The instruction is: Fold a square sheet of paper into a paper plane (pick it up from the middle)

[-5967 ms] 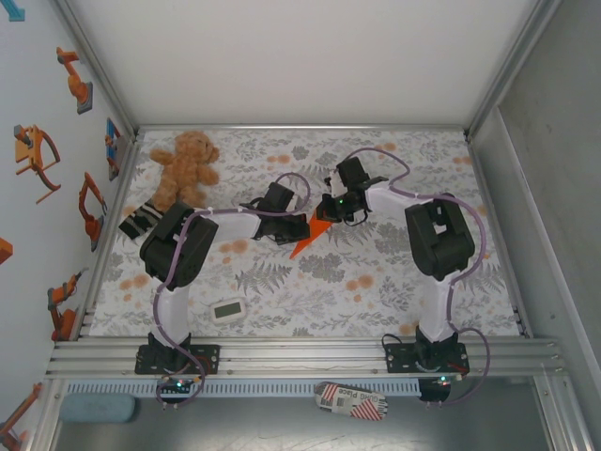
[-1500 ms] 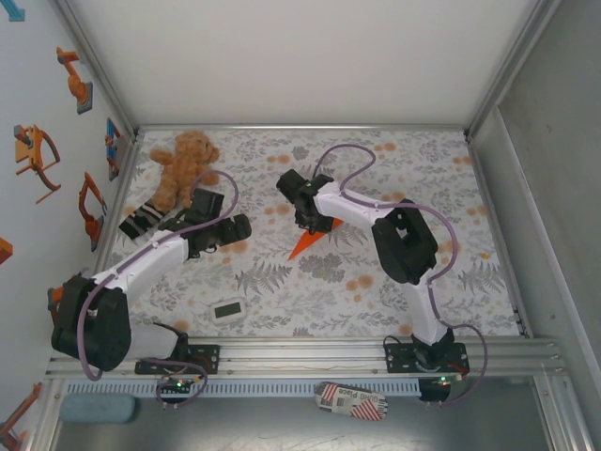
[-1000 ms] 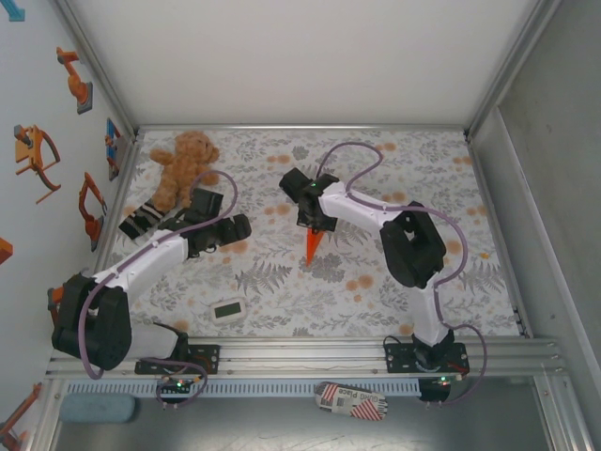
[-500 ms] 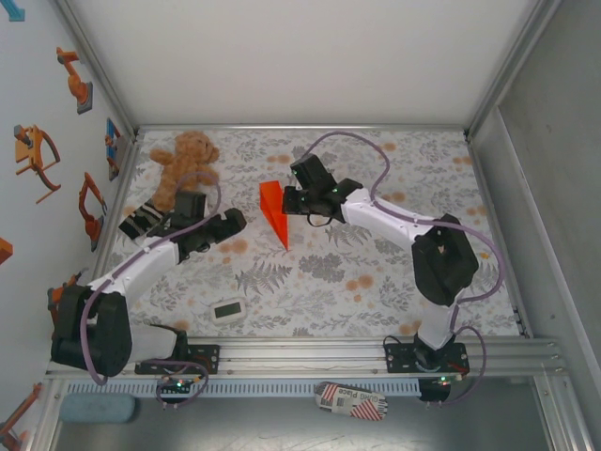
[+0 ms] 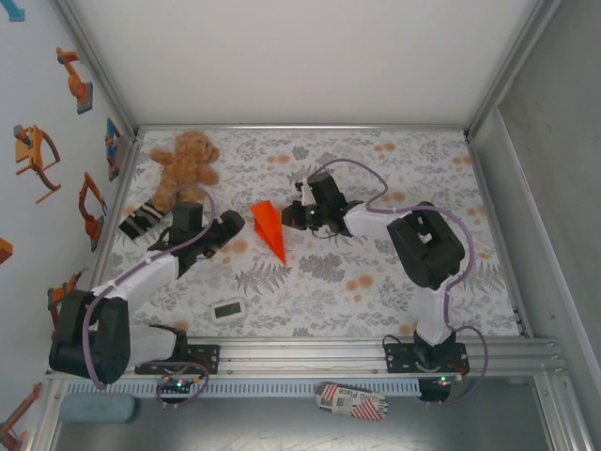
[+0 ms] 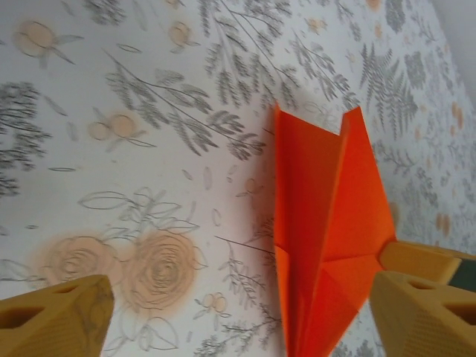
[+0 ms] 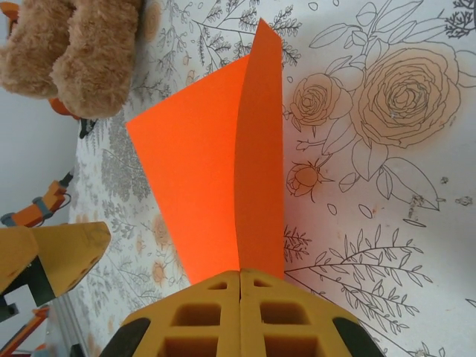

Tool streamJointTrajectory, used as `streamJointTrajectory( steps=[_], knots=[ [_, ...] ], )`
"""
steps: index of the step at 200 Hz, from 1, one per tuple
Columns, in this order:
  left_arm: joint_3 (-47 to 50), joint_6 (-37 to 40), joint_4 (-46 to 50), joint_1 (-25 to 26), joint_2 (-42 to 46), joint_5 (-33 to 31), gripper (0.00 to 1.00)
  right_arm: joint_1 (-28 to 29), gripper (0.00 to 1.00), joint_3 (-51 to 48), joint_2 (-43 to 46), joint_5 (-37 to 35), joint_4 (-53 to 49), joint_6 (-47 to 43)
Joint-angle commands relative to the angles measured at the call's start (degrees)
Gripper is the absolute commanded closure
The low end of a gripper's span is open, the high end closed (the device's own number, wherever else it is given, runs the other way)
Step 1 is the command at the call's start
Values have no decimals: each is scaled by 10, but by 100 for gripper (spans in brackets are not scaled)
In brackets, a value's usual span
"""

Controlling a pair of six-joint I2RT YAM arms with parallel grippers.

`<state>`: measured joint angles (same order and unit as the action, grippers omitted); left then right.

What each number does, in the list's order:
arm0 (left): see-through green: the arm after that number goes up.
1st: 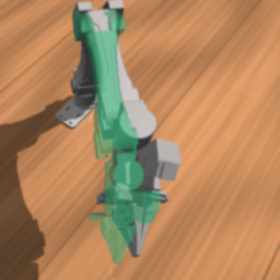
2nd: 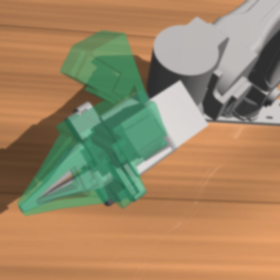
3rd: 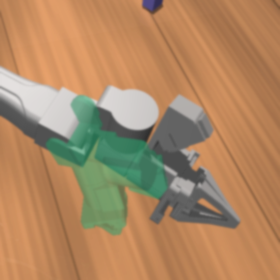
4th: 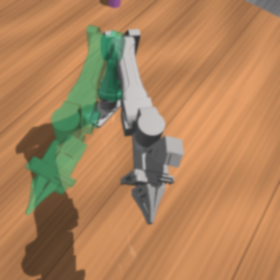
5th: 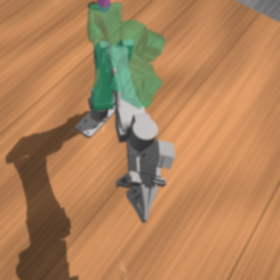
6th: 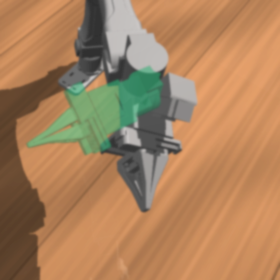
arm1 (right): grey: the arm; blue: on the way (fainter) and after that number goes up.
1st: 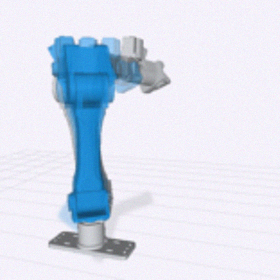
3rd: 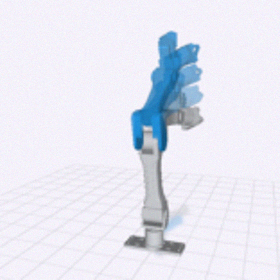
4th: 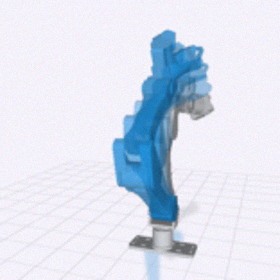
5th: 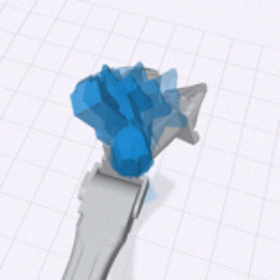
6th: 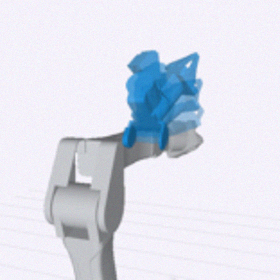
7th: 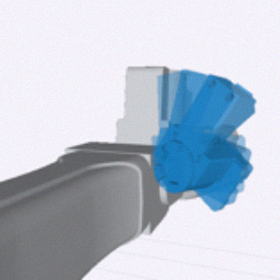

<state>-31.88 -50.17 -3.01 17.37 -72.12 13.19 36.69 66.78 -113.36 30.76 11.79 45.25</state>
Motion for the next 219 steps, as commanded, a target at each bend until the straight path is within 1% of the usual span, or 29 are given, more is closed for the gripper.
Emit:
streamJointTrajectory(
  steps=[1,26,83,115,140,162,193,219],
  knots=[
    [-20,-15,-34,25,-34,18,21,-7,100,-15,-6,26,71,24],
    [-38,-20,-50,44,-72,18,37,-12,100,-31,-10,27,94,37],
    [-70,-20,-104,56,-154,42,59,-19,100,-47,-15,39,114,44],
    [-78,-25,-134,57,-189,61,64,-21,100,-49,-16,40,118,46],
    [-87,-25,-139,57,-212,70,69,-23,100,-49,-17,44,119,49],
    [-95,-24,-147,57,-230,84,76,-23,100,-49,-18,47,121,52],
    [-101,-27,-155,57,-256,94,81,-27,100,-53,-19,51,128,58],
    [-102,-35,-172,57,-269,102,88,-30,100,-54,-20,53,127,58]
  ],
)
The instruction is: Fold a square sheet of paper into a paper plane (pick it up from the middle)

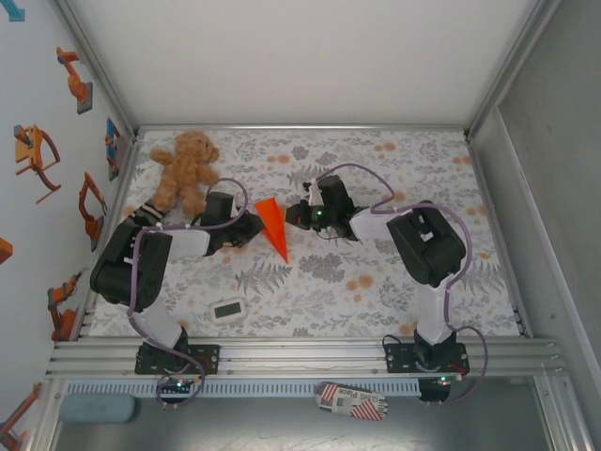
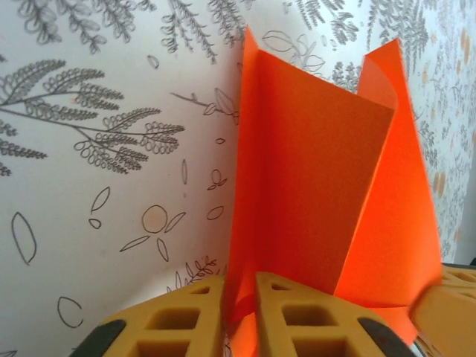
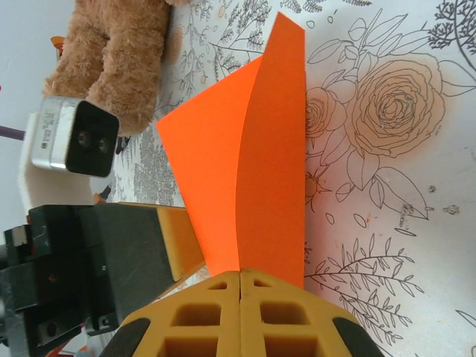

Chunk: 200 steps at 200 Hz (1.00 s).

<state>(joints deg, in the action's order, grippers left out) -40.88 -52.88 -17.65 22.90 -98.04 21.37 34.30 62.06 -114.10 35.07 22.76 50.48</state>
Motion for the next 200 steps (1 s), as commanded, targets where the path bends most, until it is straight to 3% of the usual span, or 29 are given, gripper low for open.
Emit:
streamJointTrajectory(
  steps=[1,56,88,158,173,200],
  knots=[
    [-12,-7,-26,2,-10,21,88,-6,100,-7,-13,10,17,6],
    [-8,7,-24,0,-7,-1,100,-8,94,12,-14,1,-58,-47],
    [-10,15,-14,0,-2,2,100,-8,86,34,-17,-5,-111,-86],
    [-19,19,-1,0,-3,9,100,-7,81,63,-32,-8,-156,-112],
    [-21,20,6,0,0,6,100,-8,80,52,-13,-40,-157,-113],
    [-23,22,10,0,1,7,100,-7,68,20,41,-100,-149,-118]
  ],
)
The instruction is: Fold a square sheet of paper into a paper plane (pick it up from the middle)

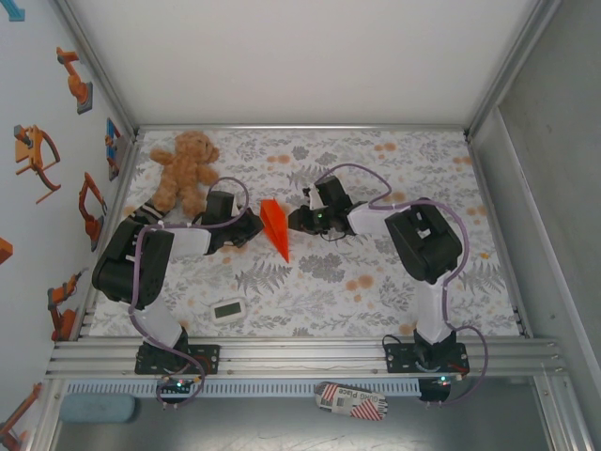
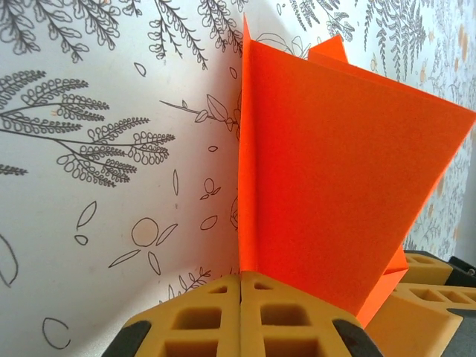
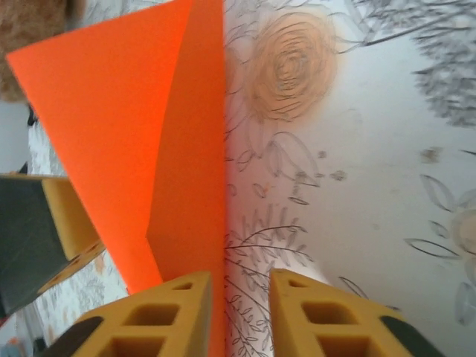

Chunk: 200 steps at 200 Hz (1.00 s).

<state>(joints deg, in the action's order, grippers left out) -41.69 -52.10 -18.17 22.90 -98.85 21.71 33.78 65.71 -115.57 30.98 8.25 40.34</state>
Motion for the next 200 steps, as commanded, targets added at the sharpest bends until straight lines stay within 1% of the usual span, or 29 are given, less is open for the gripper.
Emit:
streamJointTrajectory(
  steps=[1,23,47,94,112,132,153,162,176,200],
  knots=[
    [-15,14,16,0,9,4,100,-2,68,-17,57,-60,-5,-18],
    [-17,15,19,0,9,5,100,2,63,1,58,-64,-41,-43],
    [-18,15,19,1,8,6,100,8,62,36,27,-36,-76,-55],
    [-17,15,19,1,6,9,100,11,64,83,-14,-32,-111,-65],
    [-18,15,20,1,5,11,100,11,67,100,-27,-23,-123,-73],
    [-21,16,20,0,4,13,100,11,73,114,-41,-5,-128,-82],
    [-22,22,23,-2,5,15,100,10,83,131,-57,11,-141,-97],
    [-21,25,24,-4,9,17,100,8,90,132,-57,14,-141,-100],
    [-20,29,26,-8,13,24,100,3,96,125,-50,13,-136,-100],
    [-14,32,24,-18,21,35,100,-4,99,108,-31,9,-122,-98]
  ],
)
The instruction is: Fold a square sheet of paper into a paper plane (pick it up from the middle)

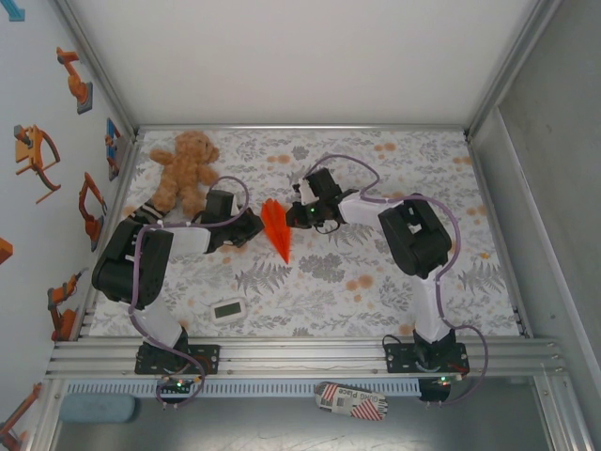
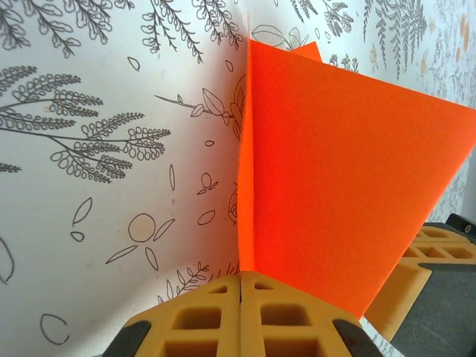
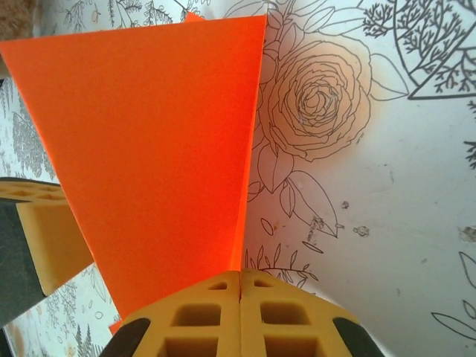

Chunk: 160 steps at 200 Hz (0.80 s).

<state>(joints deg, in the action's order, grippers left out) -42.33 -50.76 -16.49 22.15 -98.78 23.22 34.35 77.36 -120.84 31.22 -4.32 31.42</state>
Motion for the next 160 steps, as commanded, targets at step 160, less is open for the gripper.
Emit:
streamJointTrajectory(
  steps=[160],
  knots=[
    [4,4,-3,-16,-2,6,95,-30,99,-135,71,-52,127,79]
  ],
)
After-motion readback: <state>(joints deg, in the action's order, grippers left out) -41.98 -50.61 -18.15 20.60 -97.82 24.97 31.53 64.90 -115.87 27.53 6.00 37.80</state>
